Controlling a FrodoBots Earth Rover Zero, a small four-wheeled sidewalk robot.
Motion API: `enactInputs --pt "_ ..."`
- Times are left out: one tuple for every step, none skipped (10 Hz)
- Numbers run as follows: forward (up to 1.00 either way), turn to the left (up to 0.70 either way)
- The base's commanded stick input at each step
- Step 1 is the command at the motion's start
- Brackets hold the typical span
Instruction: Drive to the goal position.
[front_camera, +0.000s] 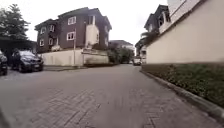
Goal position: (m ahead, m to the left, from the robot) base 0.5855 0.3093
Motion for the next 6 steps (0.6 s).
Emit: enactInputs --pt "0.70 -0.18" --pt "0.70 -0.05" --pt "0.70 -0.02" --pt "0.70 0.00" --pt "0.70 0.00" --pt "0.70 0.00"
